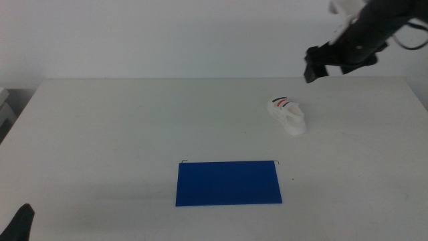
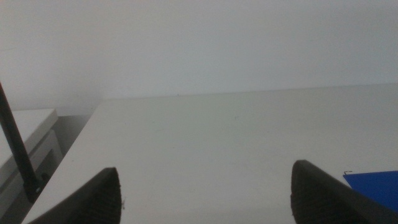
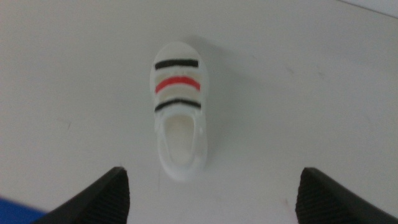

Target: Use one arm to grab the shoe from the table and place it on the mat.

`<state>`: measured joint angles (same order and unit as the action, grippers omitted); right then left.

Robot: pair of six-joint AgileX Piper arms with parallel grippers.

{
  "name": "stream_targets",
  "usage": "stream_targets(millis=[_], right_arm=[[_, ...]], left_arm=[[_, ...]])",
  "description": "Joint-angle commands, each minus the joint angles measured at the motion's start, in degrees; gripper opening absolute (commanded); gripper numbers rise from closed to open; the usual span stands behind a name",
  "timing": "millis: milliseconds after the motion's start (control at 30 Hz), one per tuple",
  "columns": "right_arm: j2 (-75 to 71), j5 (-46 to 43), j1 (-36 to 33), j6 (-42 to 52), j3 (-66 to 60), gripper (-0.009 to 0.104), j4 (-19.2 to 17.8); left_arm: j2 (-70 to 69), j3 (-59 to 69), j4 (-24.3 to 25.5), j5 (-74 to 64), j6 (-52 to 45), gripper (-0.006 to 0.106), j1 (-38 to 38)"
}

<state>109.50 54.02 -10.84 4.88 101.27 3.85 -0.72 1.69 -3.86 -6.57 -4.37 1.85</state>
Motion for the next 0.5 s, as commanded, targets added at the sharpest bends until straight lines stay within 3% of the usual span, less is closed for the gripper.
stream_targets(millis=[0,467], right_arm=[[0.8,-0.8,-0.4,1.2,5.8,0.092,-0.3],[15.1,-3.1,-2.6,6.1,12.4,0.092,0.4]], left_arm=[[-0.8,0.4,-0.6,4.7,0.3,0.094,0.3],[-0.8,0.4,-0.6,4.7,0.3,0.094,0.3]])
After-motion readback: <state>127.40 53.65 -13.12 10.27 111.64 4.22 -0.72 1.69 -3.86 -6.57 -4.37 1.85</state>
